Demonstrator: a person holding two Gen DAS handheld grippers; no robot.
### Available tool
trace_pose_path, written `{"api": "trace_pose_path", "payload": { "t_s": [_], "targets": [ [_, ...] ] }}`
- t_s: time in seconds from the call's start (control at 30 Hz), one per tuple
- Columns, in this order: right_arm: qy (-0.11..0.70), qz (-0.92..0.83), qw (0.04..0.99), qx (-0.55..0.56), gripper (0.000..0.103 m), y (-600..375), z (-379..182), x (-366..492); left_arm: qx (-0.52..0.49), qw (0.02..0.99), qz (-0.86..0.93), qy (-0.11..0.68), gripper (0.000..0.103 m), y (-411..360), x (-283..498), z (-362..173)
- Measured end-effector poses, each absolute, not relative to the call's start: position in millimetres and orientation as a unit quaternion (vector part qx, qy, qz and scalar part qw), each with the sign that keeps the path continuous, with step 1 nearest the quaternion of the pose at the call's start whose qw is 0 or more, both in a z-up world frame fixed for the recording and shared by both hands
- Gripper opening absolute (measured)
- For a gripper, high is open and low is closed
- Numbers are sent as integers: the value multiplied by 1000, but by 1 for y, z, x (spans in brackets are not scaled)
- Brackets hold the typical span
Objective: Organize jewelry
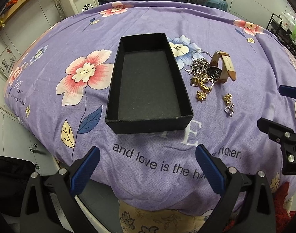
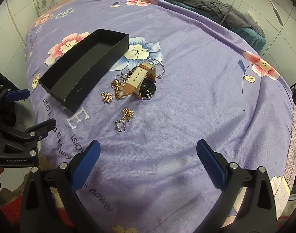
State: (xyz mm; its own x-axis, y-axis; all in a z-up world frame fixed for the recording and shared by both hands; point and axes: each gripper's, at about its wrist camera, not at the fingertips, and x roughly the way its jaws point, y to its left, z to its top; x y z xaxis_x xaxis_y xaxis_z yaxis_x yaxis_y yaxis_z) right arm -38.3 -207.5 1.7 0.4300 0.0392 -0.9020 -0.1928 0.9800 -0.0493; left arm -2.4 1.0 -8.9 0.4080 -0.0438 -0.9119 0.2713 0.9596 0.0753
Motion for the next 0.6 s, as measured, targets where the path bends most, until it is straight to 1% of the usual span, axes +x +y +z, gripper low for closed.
{"api": "trace_pose_path", "payload": {
  "t_s": [0.3,0.43,0.53,0.6],
  "targets": [
    [525,78,845,-68,98,-205,2,-38,110,834,-97,531,97,0,-1,-6],
    [510,93,854,-52,98,-207,5,-40,99,838,-104,527,97,3,-1,-2],
    [494,114,862,-13,98,-215,5,-41,77,844,-109,519,95,9,0,3],
    [483,121,867,11,98,-220,4,-41,58,849,-114,512,91,14,2,8]
  ]
}}
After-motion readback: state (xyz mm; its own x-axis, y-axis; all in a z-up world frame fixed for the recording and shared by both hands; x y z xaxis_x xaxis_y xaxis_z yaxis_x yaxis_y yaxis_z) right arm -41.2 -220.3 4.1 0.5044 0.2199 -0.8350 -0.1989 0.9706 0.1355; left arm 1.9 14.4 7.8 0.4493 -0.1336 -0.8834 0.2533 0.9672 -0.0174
